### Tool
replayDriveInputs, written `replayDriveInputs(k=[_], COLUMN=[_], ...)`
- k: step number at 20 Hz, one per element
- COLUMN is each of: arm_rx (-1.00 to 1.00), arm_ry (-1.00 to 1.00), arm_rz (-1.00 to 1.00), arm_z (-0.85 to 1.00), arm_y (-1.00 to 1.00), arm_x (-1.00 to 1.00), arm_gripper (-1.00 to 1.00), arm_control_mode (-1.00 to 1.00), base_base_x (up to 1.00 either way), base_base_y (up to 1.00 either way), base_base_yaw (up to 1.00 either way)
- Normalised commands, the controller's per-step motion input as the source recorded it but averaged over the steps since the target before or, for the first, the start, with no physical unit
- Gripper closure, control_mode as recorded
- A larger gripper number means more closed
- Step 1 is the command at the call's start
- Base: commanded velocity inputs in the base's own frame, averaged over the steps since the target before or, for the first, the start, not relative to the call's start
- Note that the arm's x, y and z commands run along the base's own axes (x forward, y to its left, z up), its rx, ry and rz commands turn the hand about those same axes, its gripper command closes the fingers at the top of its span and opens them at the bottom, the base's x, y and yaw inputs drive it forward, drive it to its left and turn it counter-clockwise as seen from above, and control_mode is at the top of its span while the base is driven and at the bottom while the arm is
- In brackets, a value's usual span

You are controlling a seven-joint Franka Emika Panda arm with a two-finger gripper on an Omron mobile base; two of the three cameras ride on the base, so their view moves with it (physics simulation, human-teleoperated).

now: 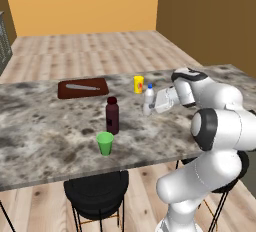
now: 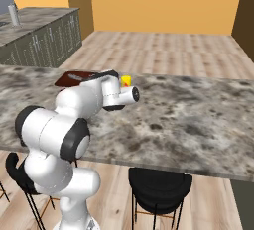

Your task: Place the drinks on the dining counter in a tight cluster.

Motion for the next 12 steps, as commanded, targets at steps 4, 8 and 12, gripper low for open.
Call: replayDriveInputs(k=[4, 8, 12], arm_rx=[0.00, 0.00, 0.00], arm_ry=[0.00, 0.00, -0.05], arm_rz=[0.10, 0.14, 0.16], arm_z=[-0.22, -0.26, -0.23], arm_y=[0.30, 0.25, 0.28], arm_x=[0.14, 0.02, 0.00], arm_gripper=[1.00, 1.00, 1.00], arm_control_mode=[-1.00, -1.00, -1.00], base_base_x=[0.00, 0.00, 0.00], base_base_y=[0.00, 0.00, 0.00], base_base_yaw=[0.00, 0.00, 0.00])
